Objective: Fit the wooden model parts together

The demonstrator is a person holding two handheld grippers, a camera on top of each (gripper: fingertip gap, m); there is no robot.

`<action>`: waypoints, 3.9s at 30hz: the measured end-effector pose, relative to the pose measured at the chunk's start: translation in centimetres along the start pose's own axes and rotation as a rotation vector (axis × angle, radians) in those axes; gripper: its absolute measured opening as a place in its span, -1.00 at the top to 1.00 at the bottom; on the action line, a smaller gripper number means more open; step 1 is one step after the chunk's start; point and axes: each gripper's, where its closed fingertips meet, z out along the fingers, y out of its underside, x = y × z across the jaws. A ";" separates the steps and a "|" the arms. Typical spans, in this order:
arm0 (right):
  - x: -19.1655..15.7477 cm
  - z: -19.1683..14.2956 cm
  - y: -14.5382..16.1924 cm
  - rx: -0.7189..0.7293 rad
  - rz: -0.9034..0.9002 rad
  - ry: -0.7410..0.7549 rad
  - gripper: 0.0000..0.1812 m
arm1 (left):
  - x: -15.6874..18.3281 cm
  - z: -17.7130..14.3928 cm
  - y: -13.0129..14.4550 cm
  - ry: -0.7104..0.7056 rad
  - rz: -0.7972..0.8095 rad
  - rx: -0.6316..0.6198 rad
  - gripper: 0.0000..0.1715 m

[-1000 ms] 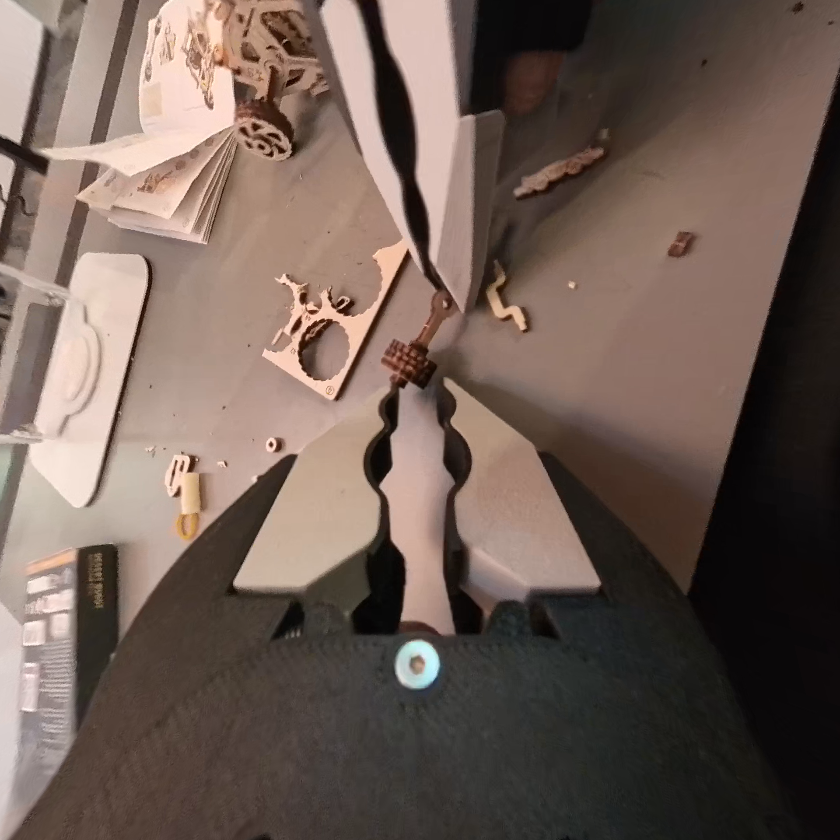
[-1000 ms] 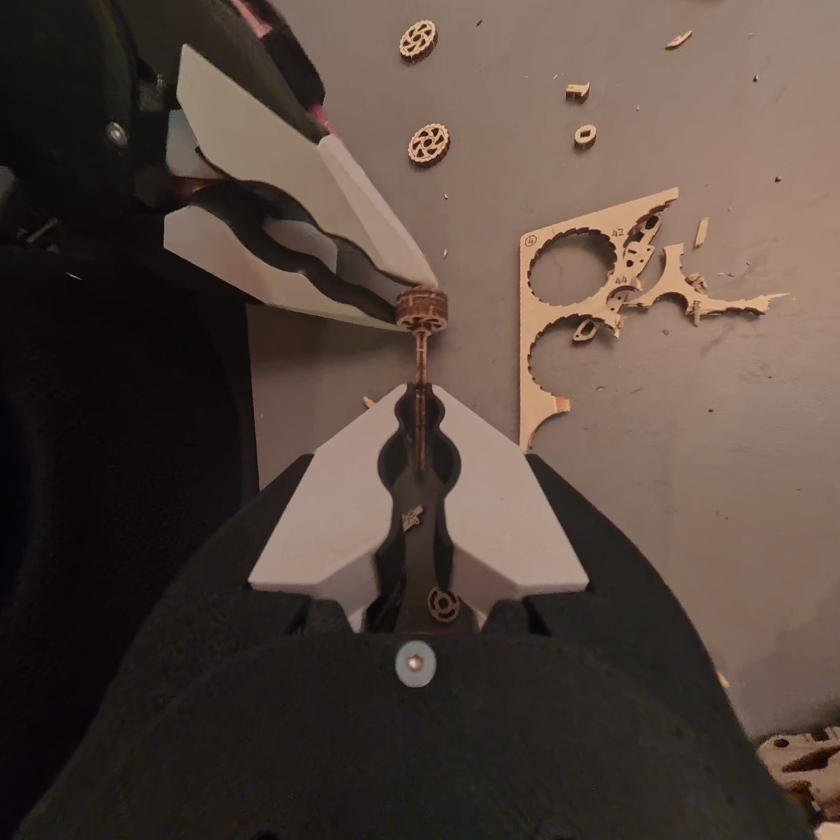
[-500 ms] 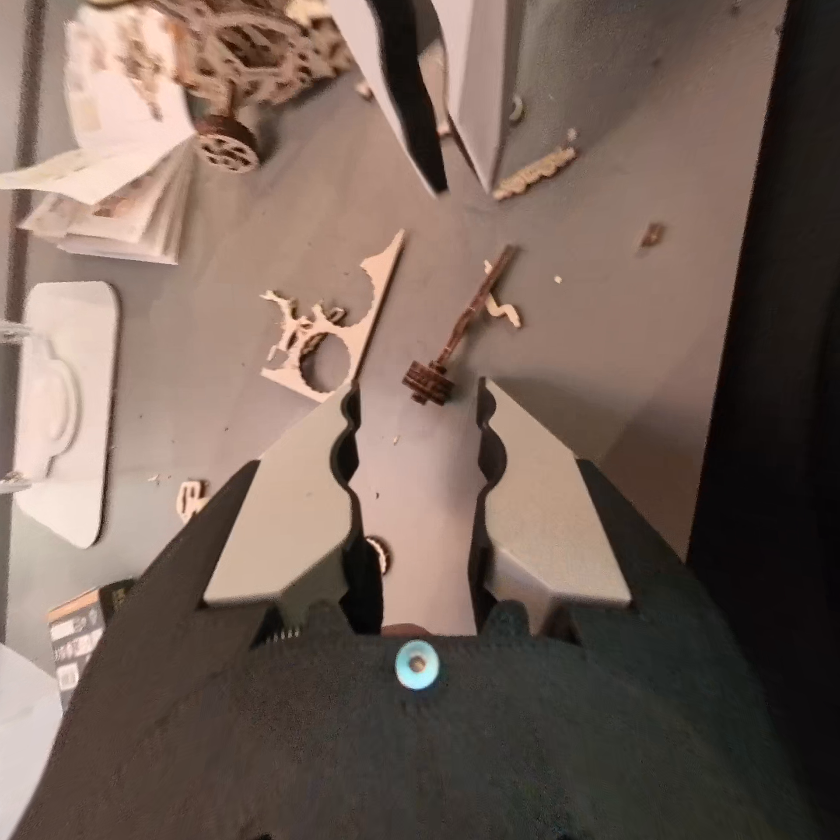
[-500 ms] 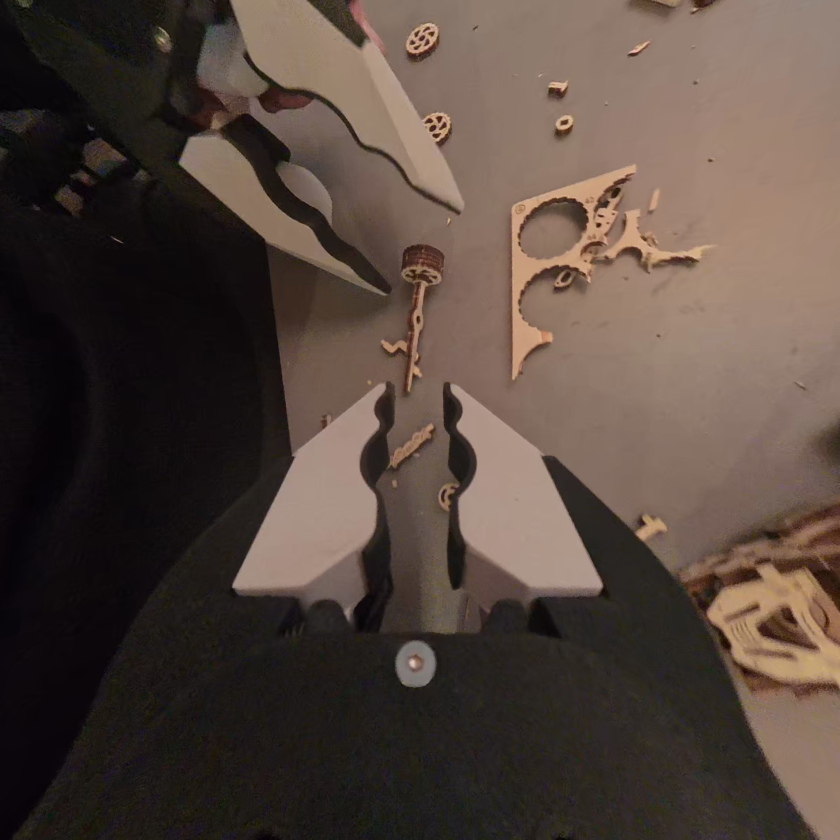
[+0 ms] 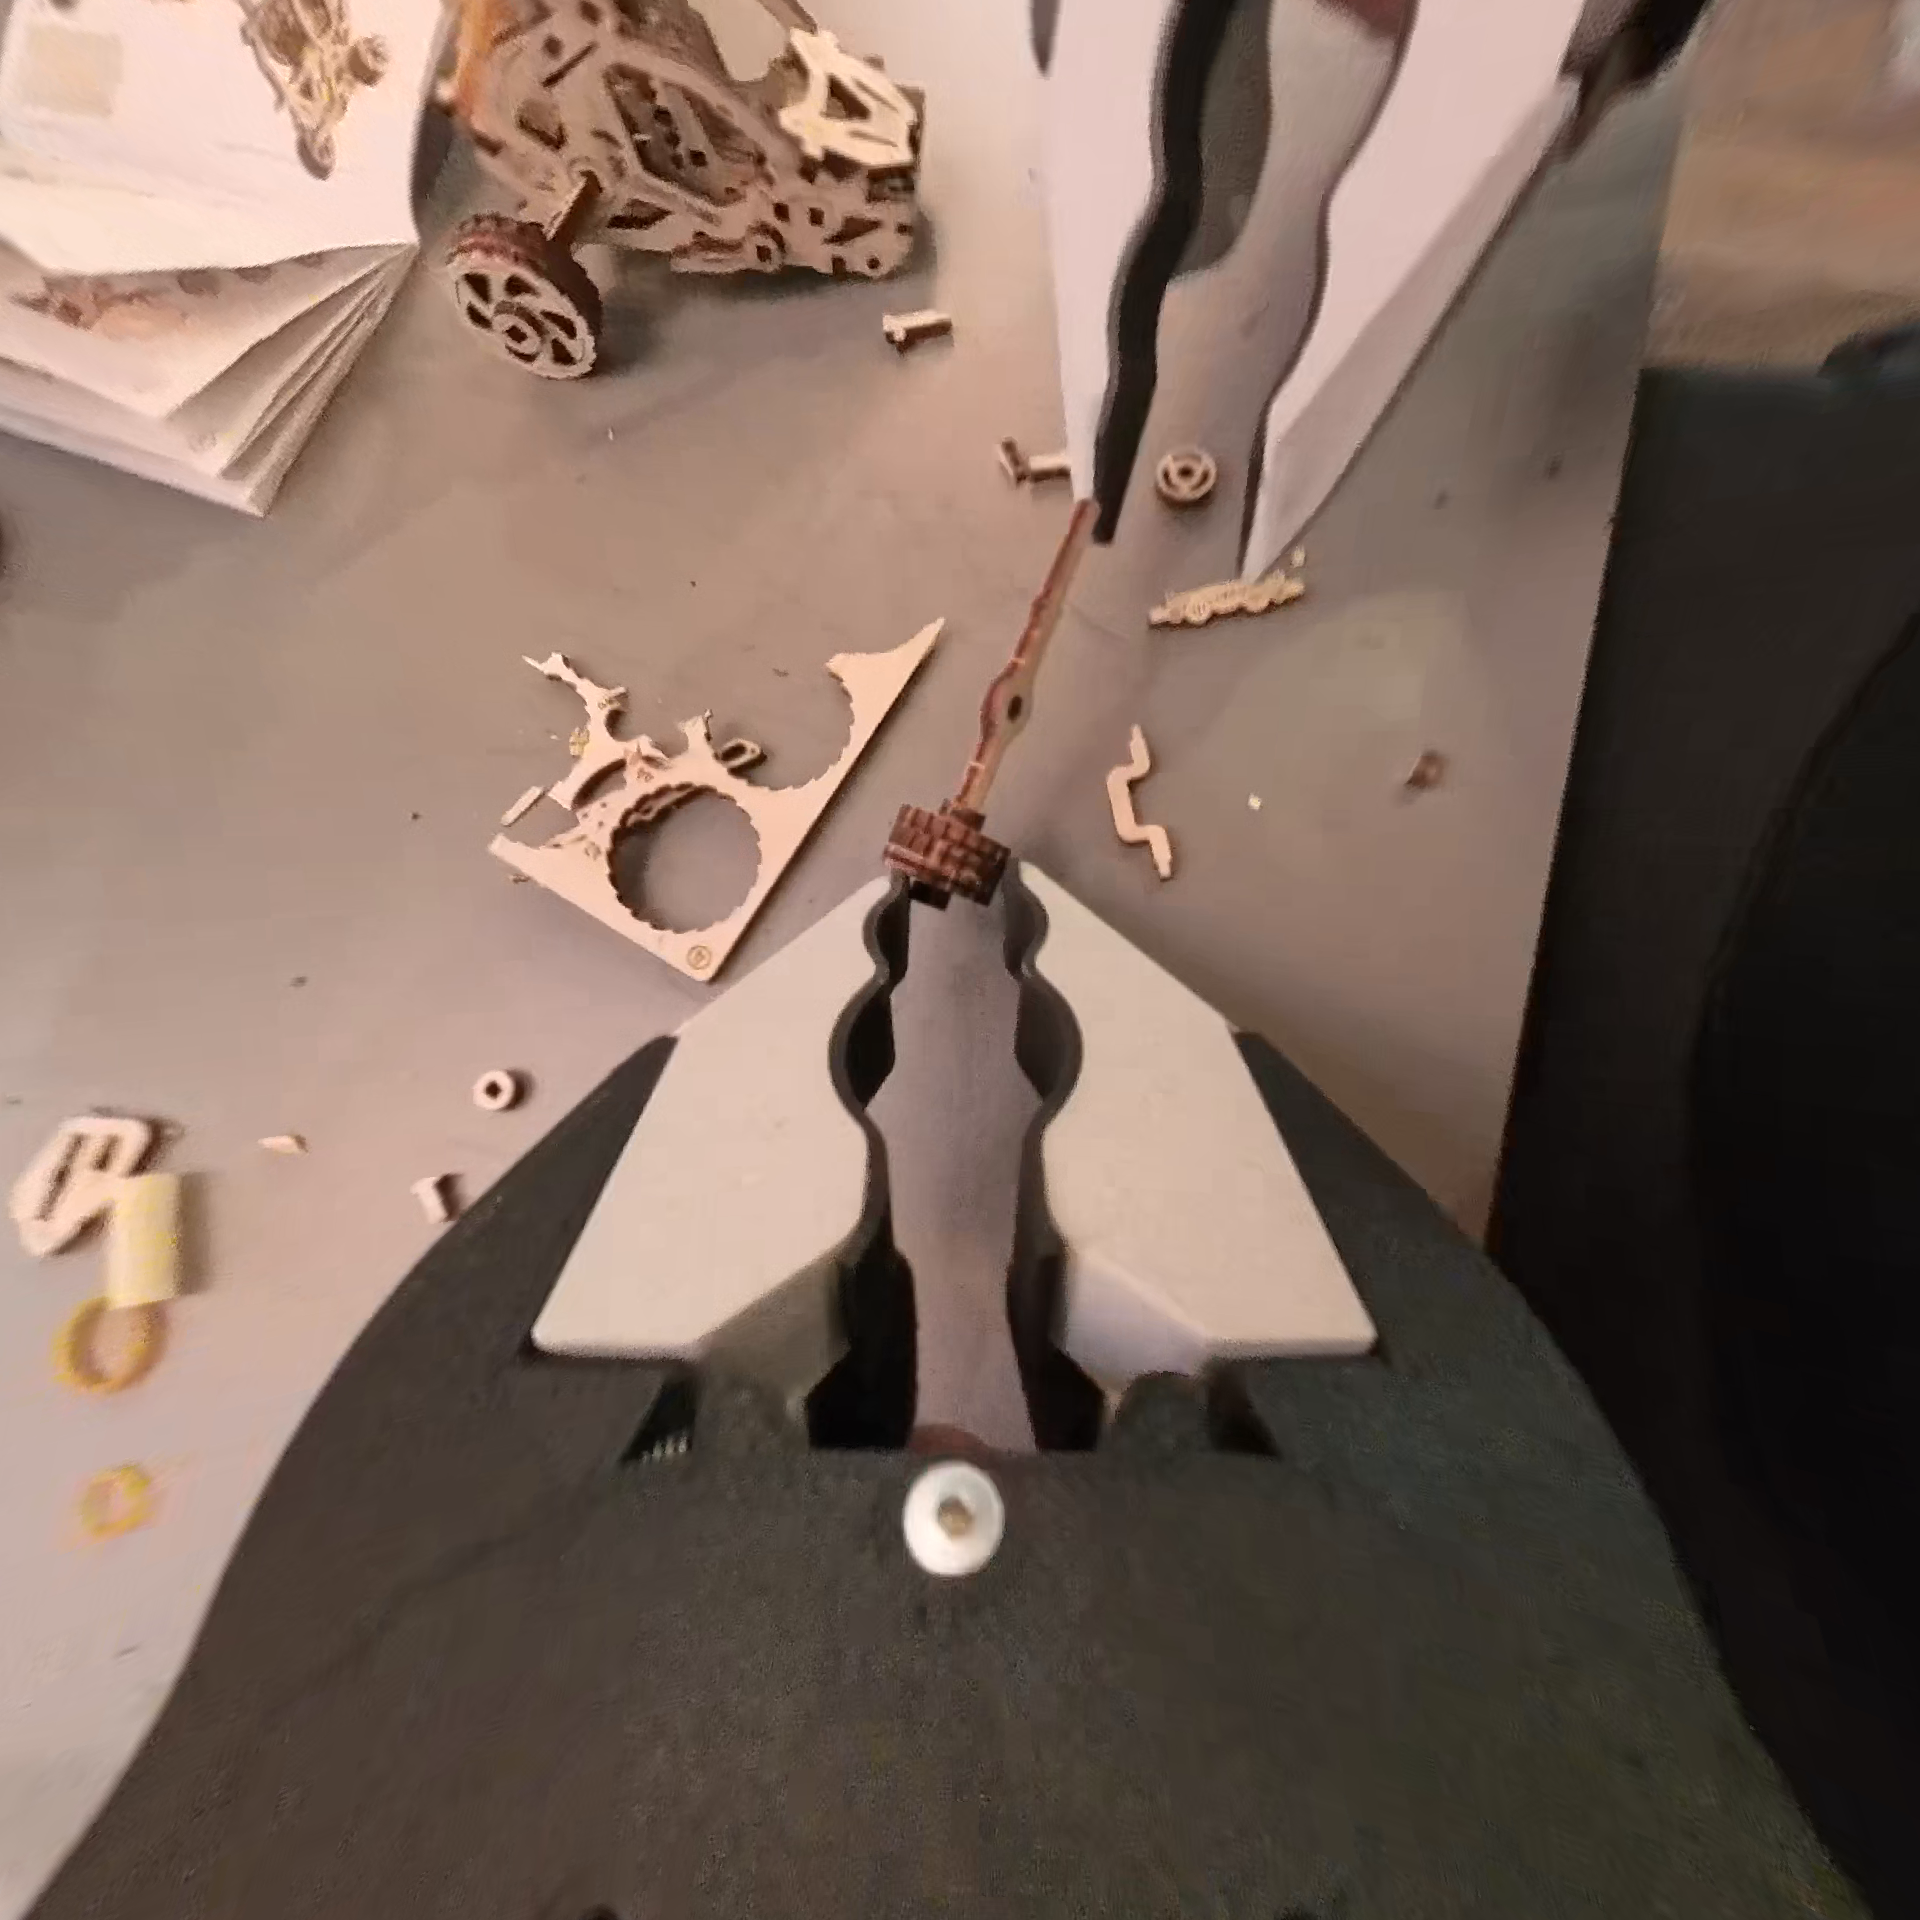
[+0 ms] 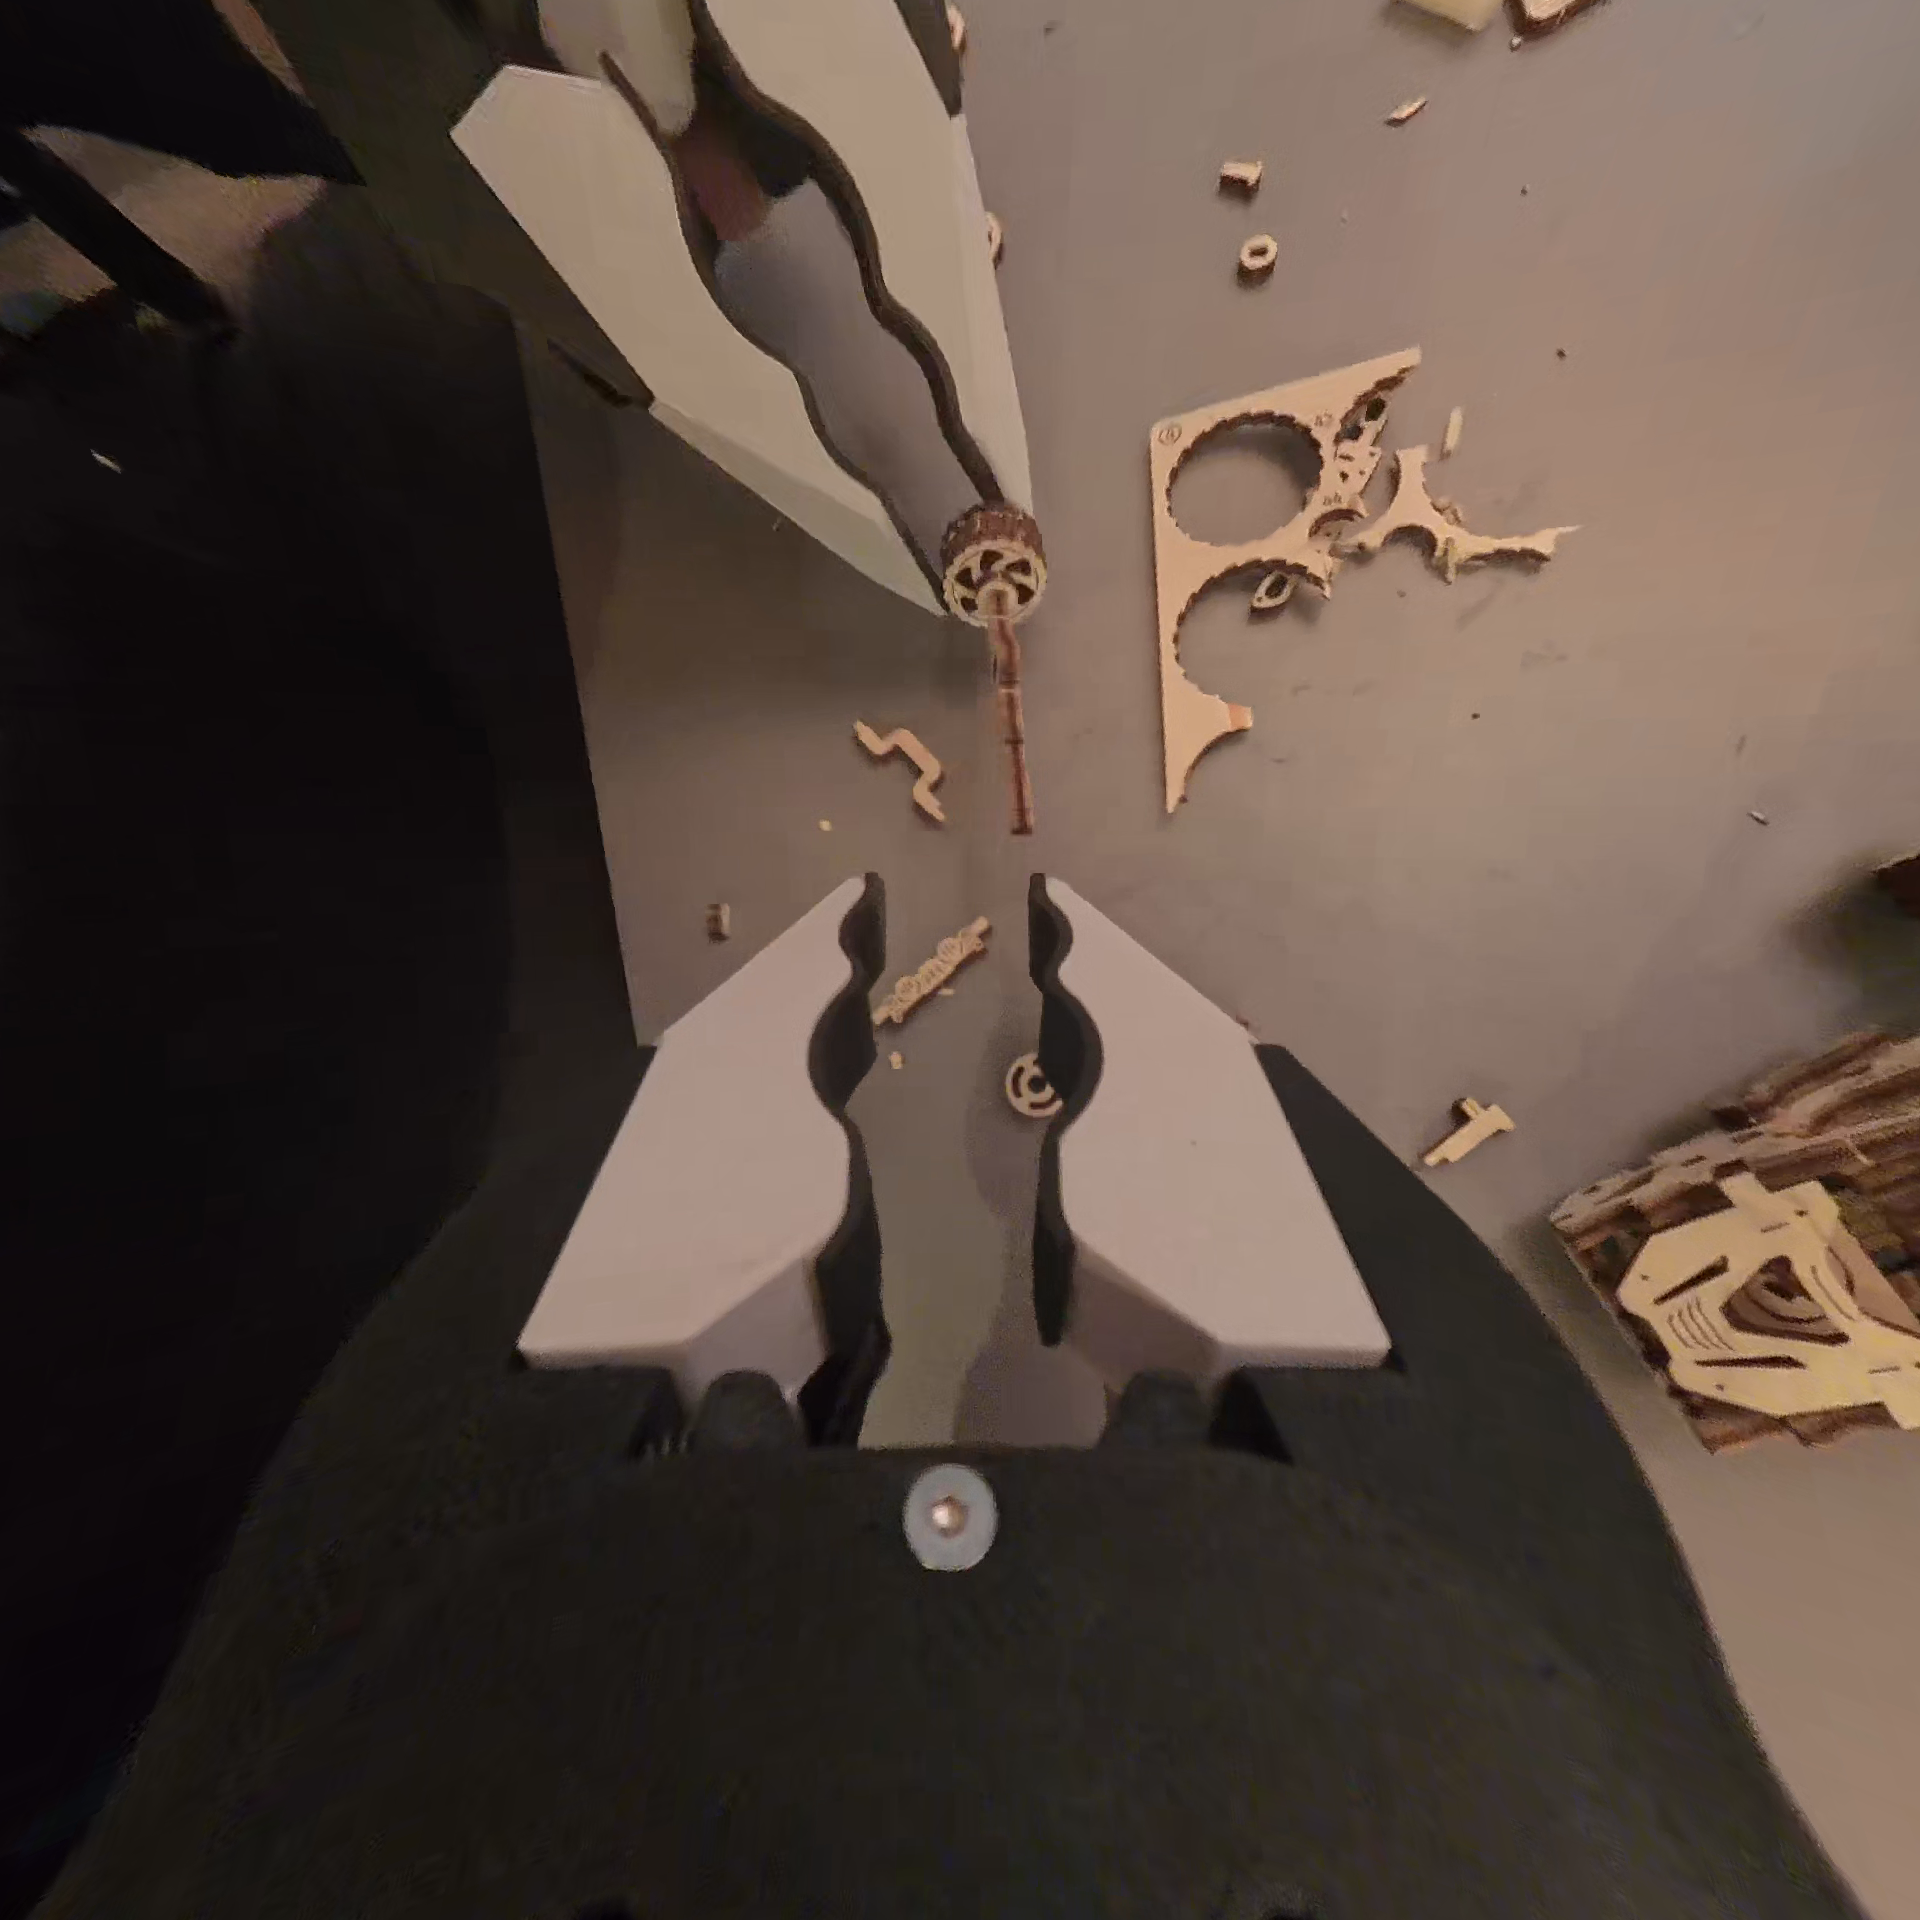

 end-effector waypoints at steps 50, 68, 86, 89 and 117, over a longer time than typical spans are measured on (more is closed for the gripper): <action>-0.4 1.3 -8.5 -0.386 -0.342 0.025 0.82 | -4.4 -7.3 6.8 -0.078 -0.191 -0.131 0.37; -0.6 -3.1 -7.4 -0.045 -0.091 0.012 0.80 | -4.8 -5.2 7.3 -0.140 -0.114 -0.164 0.78; 0.5 -2.3 -4.0 0.001 -0.093 0.004 0.71 | -2.2 -5.2 6.3 -0.086 -0.138 -0.156 0.53; 0.5 -2.5 -4.1 0.014 -0.090 -0.001 0.71 | -4.0 -5.7 5.7 -0.117 -0.147 -0.128 0.55; 1.9 -3.4 -3.6 0.079 -0.023 0.012 0.71 | -3.9 -1.8 4.1 -0.024 -0.045 -0.173 0.61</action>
